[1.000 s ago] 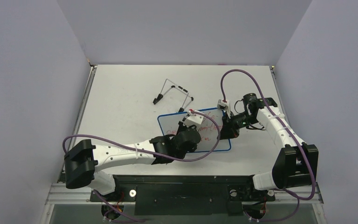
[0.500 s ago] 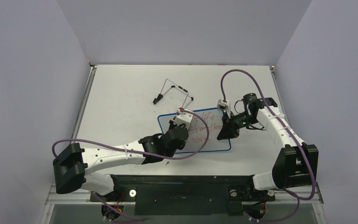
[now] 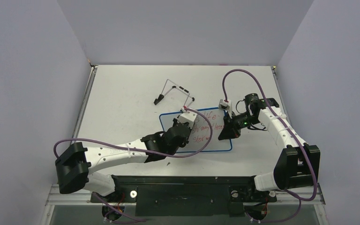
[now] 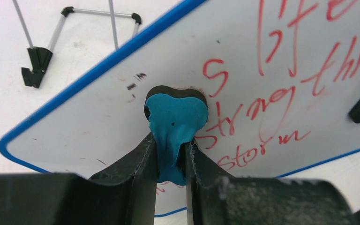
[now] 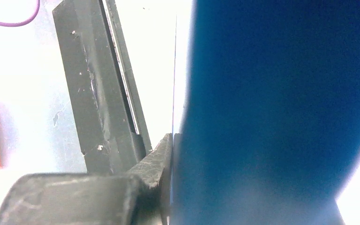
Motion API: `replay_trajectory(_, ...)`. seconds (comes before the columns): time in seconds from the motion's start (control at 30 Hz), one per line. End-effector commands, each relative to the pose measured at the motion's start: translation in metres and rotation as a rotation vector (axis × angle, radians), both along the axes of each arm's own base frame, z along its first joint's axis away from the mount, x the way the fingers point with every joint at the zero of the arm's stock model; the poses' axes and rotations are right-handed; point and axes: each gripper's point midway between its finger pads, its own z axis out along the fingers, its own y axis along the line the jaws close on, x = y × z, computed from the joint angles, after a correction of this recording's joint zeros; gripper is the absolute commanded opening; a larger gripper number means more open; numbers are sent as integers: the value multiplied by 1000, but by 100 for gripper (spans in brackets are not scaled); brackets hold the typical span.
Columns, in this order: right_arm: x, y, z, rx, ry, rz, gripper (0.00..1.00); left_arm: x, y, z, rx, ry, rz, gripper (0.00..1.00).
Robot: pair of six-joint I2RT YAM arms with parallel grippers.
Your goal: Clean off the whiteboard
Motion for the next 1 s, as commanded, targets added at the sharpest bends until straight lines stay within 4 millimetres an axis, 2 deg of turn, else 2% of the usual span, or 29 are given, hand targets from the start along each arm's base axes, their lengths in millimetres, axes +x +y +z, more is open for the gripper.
replay_trajectory(0.0,4,6,15,43,-67,35,0,26,8,45,-69,-71,73,0)
replay_trajectory(0.17,5,6,15,43,-68,35,0,24,0,41,-53,-66,57,0)
replay_trajectory(0.33,5,6,15,42,-71,37,0,4,-17,22,40,-53,29,0)
replay_trajectory(0.37,4,6,15,43,-70,37,0,-2,-22,23,45,-56,21,0)
replay_trajectory(0.5,4,6,15,44,-66,37,0,-8,-25,11,118,-64,46,0)
replay_trajectory(0.57,4,6,14,43,-63,36,0,-8,-25,11,131,-70,53,0)
replay_trajectory(0.67,4,6,14,44,-64,38,0,-2,-18,20,136,-98,72,0)
replay_trajectory(0.87,4,6,15,43,-66,37,0,24,7,37,85,-108,117,0)
replay_trajectory(0.97,4,6,15,44,-67,38,0,21,3,40,30,-88,67,0)
